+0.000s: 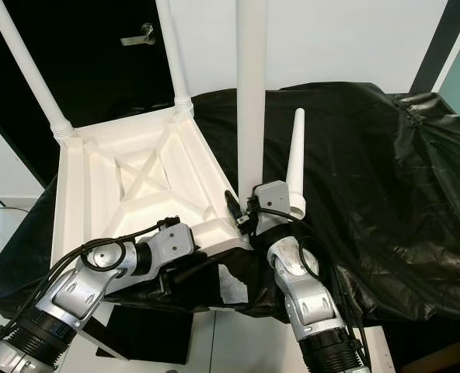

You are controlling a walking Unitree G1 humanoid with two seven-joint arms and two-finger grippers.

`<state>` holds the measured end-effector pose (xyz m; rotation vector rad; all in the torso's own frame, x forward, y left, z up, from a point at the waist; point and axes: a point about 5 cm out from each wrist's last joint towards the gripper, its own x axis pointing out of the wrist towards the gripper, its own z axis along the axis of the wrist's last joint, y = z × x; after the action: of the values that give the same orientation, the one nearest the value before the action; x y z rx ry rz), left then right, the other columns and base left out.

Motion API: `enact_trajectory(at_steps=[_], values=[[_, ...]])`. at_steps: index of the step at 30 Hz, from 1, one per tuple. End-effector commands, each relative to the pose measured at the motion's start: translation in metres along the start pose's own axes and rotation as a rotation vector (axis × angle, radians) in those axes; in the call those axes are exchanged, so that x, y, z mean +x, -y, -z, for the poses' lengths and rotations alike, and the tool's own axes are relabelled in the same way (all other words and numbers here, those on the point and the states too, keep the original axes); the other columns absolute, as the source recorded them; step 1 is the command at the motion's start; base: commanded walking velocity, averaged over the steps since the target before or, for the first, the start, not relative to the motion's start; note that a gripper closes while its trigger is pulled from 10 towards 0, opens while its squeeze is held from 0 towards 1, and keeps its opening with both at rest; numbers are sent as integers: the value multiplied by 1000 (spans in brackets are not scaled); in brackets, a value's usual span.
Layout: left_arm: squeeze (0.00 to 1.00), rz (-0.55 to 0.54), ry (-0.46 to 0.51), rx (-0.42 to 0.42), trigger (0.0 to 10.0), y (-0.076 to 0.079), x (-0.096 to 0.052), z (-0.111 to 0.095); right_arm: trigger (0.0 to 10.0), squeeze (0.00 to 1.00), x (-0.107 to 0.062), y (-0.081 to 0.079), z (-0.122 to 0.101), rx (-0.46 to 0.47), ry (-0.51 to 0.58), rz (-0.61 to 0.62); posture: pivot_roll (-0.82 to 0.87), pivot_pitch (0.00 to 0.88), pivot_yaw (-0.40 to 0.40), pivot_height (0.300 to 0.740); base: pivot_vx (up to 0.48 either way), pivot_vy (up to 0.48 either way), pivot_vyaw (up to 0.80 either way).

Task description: Building children table

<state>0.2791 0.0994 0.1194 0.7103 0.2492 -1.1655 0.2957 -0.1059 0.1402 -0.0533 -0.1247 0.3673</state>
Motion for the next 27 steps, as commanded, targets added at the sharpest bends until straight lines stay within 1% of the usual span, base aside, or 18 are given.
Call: enact_trajectory(at_steps=[1,2,3,6,9,10,11,13,16,21,27], values=[[0,-155,-37,44,10000,-21,-15,0,10000,0,-7,4,29,51,-143,22,-30,0,71,740,0,0,0],[0,-155,-37,44,10000,-21,-15,0,10000,0,-7,4,29,51,-143,22,-30,0,71,740,0,0,0],[0,-152,-36,48,10000,-21,-15,0,10000,0,-4,5,28,77,-143,26,-29,0,71,740,0,0,0],[0,-143,-35,55,10000,-19,-15,-1,10000,0,1,6,25,113,-140,17,-29,0,71,740,0,0,0],[0,-140,-36,57,10000,-18,-15,-1,10000,0,2,6,25,134,-142,18,-27,0,69,740,0,0,0],[0,-141,-37,58,10000,-18,-16,-1,10000,0,1,6,25,89,-145,5,-24,0,67,740,0,0,0],[0,-143,-38,57,10000,-18,-16,-1,10000,0,0,7,27,19,-145,-12,-23,0,67,740,0,0,0],[0,-143,-39,57,10000,-18,-16,0,10000,0,0,7,28,4,-144,-15,-23,0,67,740,0,0,0],[0,-149,-38,57,10000,-19,-17,-1,10000,0,-4,4,33,-58,-151,-59,-18,0,63,740,0,0,0],[0,-153,-40,57,10000,-20,-17,-1,10000,0,-7,0,35,-102,-152,-102,-18,0,66,740,0,0,0],[0,-154,-41,60,10000,-20,-19,-1,10000,0,-14,-3,39,-106,-136,-160,-16,0,70,740,0,0,0]])
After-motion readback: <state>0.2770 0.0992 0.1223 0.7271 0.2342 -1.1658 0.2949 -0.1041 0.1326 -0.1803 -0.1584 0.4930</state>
